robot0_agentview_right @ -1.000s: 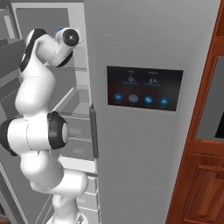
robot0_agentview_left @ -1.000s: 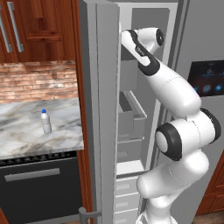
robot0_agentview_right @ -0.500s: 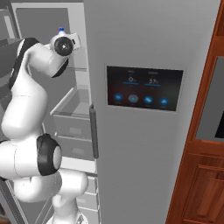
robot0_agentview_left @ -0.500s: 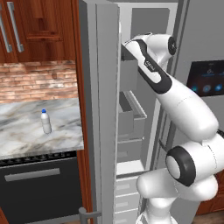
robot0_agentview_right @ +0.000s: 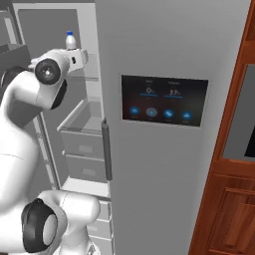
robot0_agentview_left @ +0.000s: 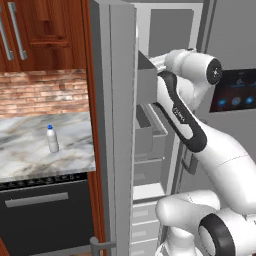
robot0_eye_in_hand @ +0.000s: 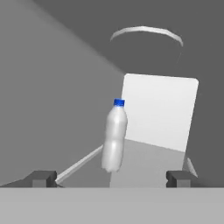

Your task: Take the bottled waters from the counter and place them in the freezer to freeze. Close the freezer door after placing the bottles.

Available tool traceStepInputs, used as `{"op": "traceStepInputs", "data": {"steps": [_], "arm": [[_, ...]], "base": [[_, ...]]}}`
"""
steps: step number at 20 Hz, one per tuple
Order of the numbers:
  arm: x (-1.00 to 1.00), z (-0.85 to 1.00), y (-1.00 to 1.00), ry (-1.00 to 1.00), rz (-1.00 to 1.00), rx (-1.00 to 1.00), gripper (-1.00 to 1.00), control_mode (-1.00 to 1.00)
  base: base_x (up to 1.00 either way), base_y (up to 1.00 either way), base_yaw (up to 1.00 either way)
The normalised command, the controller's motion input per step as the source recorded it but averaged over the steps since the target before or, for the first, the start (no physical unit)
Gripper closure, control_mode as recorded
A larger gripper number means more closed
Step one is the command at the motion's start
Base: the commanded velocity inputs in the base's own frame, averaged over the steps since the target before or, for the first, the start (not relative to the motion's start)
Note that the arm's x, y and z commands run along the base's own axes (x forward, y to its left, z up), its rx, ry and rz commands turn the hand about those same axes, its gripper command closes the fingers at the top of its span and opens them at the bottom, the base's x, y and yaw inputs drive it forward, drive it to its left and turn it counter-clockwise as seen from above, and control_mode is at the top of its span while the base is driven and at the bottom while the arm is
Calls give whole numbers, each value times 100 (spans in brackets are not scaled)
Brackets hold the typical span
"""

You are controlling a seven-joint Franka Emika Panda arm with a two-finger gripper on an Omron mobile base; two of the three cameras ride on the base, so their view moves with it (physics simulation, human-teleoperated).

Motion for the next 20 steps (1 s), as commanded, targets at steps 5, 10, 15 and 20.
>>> {"op": "traceStepInputs", "data": {"steps": [5, 10, 15, 20], "arm": [[-100, 52, -11, -5, -25, 18, -100, -100], [-100, 56, -20, 5, -20, 30, -100, -100], [-100, -17, -23, 24, -15, 16, -100, -100], [-100, -93, -38, 45, -8, 7, -100, -100]], "base": [[0, 0, 0], [0, 0, 0], [0, 0, 0], [0, 0, 0]]}}
